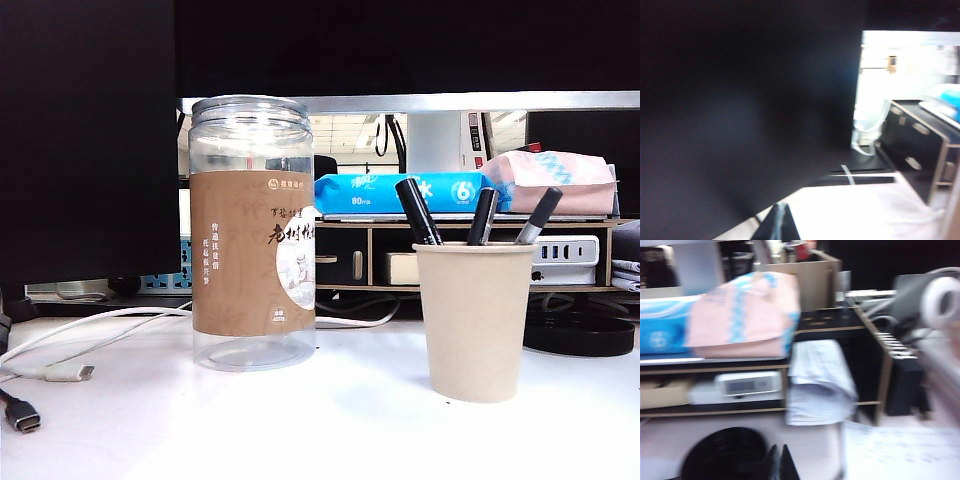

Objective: Pick up the marker and insert it into the paper cup.

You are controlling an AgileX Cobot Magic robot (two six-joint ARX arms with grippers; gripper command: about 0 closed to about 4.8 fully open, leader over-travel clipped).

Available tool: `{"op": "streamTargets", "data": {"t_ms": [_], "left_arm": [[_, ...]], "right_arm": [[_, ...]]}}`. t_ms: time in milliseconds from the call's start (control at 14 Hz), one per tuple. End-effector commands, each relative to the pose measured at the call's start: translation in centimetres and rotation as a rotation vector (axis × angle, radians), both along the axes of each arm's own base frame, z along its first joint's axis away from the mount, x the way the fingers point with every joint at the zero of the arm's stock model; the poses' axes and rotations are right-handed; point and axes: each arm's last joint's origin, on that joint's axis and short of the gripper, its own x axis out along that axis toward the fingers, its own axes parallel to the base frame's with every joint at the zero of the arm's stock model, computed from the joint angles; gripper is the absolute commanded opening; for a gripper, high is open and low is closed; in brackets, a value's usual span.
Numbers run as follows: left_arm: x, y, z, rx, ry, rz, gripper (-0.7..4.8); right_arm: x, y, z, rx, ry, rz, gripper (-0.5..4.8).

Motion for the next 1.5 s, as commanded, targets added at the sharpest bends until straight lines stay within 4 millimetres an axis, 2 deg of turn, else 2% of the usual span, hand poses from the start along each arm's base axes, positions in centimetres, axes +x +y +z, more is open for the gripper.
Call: {"op": "streamTargets", "data": {"t_ms": [71, 285, 642, 1497], "left_arm": [[0.0, 0.1, 0.2, 0.002, -0.015, 0.019, -0.04], [0.0, 0.1, 0.2, 0.002, -0.014, 0.019, -0.04], [0.0, 0.1, 0.2, 0.002, -0.014, 0.019, -0.04], [0.0, 0.1, 0.2, 0.002, -0.014, 0.018, -0.04]], "right_arm": [[0.0, -0.4, -0.1, 0.000, 0.001, -0.040, -0.05], [0.0, -0.3, -0.1, 0.000, 0.008, -0.020, -0.05], [-0.1, -0.1, 0.9, -0.019, -0.096, 0.036, -0.05], [-0.1, -0.2, 0.8, -0.017, -0.087, 0.026, -0.05]]}}
